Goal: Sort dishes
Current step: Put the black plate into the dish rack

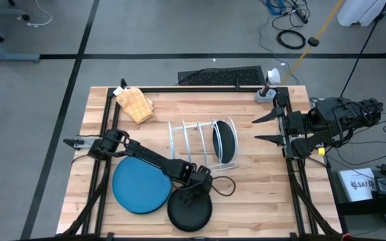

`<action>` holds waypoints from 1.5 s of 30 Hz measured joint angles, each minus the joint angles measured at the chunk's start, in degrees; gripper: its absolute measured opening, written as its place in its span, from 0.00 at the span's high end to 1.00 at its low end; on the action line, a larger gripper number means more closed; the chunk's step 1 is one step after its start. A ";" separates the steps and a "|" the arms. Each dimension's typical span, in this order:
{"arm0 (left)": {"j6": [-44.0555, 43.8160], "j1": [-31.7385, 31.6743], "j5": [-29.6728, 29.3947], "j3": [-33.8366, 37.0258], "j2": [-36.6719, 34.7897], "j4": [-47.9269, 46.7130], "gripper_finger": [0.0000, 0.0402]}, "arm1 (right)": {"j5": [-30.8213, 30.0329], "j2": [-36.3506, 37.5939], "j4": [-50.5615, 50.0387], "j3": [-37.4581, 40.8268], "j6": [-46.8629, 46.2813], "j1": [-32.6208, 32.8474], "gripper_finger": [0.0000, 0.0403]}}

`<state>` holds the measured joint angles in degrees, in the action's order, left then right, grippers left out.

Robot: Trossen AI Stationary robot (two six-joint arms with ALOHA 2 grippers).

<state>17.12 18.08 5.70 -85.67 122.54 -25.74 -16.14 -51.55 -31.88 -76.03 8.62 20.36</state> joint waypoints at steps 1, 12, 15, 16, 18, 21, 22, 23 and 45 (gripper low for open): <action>0.22 0.13 -0.84 -0.02 0.00 0.11 0.62 | 0.00 0.00 0.02 0.00 0.00 0.02 0.51; -0.11 0.05 -2.06 -0.20 -0.24 0.40 0.95 | -0.01 0.00 0.43 0.00 -0.26 0.01 0.51; 0.55 0.29 -2.32 -0.15 -0.33 1.31 0.95 | 0.00 0.00 0.41 0.00 -0.36 0.02 0.51; 1.37 0.53 -2.89 -0.12 -0.50 1.75 0.95 | -0.02 0.00 0.41 0.02 -0.42 0.02 0.51; 2.79 0.86 -4.60 -0.02 -1.22 2.65 0.95 | -0.02 0.00 0.41 0.00 -0.42 0.02 0.51; 4.18 0.97 -6.47 0.07 -3.48 4.69 0.95 | -0.02 0.00 0.39 0.00 -0.42 0.01 0.51; 4.75 0.91 -7.98 0.07 -4.54 5.52 0.95 | -0.02 0.00 0.39 0.01 -0.42 0.00 0.51; 5.55 0.85 -9.69 0.07 -5.64 6.43 0.96 | -0.02 0.00 0.39 0.00 -0.39 0.00 0.51; 36.26 -4.74 -19.59 0.07 -25.45 29.71 0.97 | -0.02 0.00 0.89 0.00 -0.42 0.00 0.51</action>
<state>53.38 13.34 -13.89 -85.60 97.09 3.97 -16.16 -51.55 -30.98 -76.03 8.21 20.36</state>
